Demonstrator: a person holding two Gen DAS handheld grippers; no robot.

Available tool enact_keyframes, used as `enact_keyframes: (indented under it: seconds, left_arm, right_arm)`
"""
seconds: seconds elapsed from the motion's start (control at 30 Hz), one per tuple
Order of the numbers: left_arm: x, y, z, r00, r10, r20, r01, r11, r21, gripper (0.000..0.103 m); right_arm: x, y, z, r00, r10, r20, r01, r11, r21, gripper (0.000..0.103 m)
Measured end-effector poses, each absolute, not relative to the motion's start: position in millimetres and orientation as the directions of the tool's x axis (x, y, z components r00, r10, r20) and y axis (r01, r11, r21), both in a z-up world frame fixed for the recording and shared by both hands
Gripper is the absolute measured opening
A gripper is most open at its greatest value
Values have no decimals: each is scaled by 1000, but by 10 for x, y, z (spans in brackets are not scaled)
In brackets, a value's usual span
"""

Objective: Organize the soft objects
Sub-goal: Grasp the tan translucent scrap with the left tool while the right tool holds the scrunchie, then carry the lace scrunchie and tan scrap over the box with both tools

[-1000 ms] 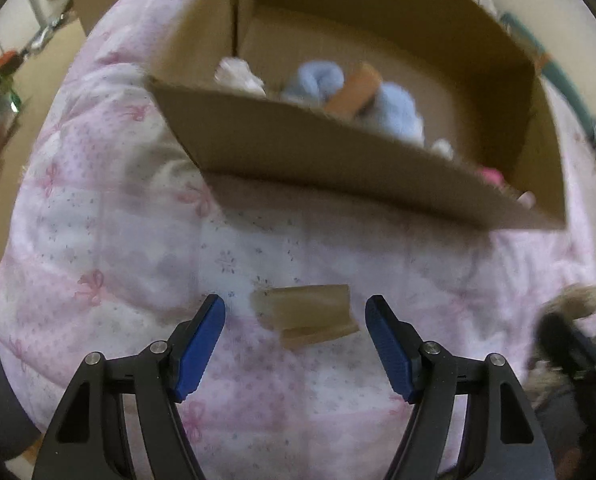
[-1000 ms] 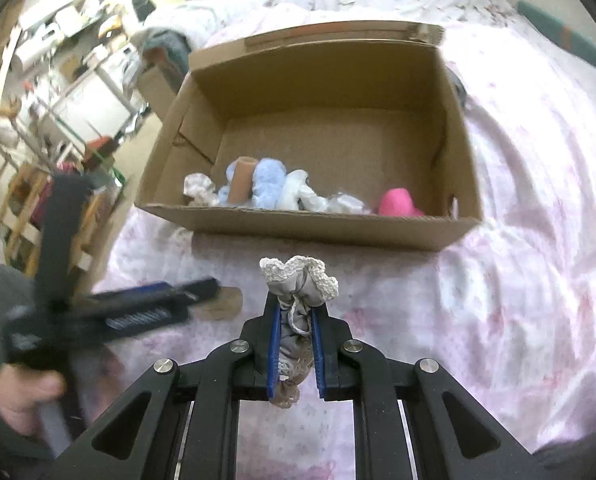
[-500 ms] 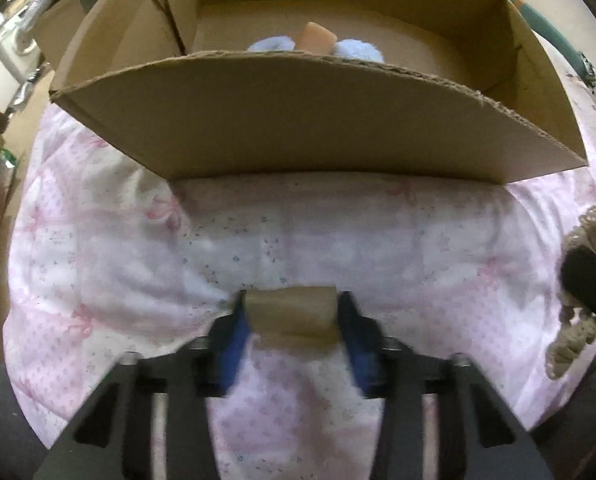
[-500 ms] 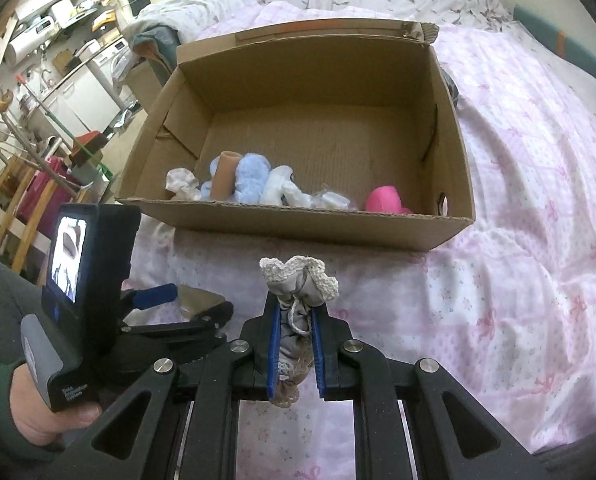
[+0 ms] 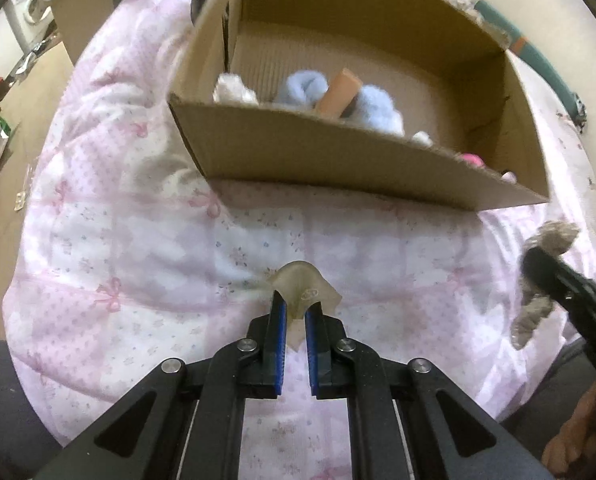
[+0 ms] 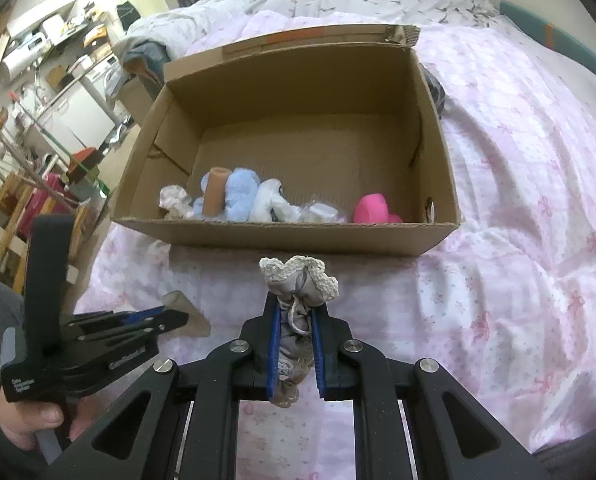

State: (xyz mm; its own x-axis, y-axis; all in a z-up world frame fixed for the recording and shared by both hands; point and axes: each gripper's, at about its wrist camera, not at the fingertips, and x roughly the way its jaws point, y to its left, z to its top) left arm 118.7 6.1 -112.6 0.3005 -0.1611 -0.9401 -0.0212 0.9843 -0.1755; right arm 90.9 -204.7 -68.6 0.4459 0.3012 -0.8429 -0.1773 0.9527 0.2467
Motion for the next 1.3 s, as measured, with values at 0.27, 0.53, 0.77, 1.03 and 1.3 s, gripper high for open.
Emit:
enact_keyframes:
  seconds: [0.27,0.53,0.77,1.03,1.3]
  left_arm:
    - [950,235,-778,382,-117,-917,-55,987,-148,8]
    - [858,337,-767,381,-70,-922,-80,991,-108,8]
    - [868,244,-437,459,-43,-888,-80,993,-90,8]
    - [1175,160,149,581,-40,-813,-28,997,-68,8]
    - [1805,-37,323,632,-20,-775,5,1000,-21,8]
  right_arm:
    - [877,-2031,-682,447,297,-844,-186,954,237,16]
    - [856,-2004,-679,441,306,-844,-195,950,243,16]
    - [820,-2026,-603,456,347,-819,-212,937,279,16]
    - [859,-2125,-200,537,438,-721,-252,899,358,16]
    - [1262,-2211,23,593,415,-690,-281,910,306,16]
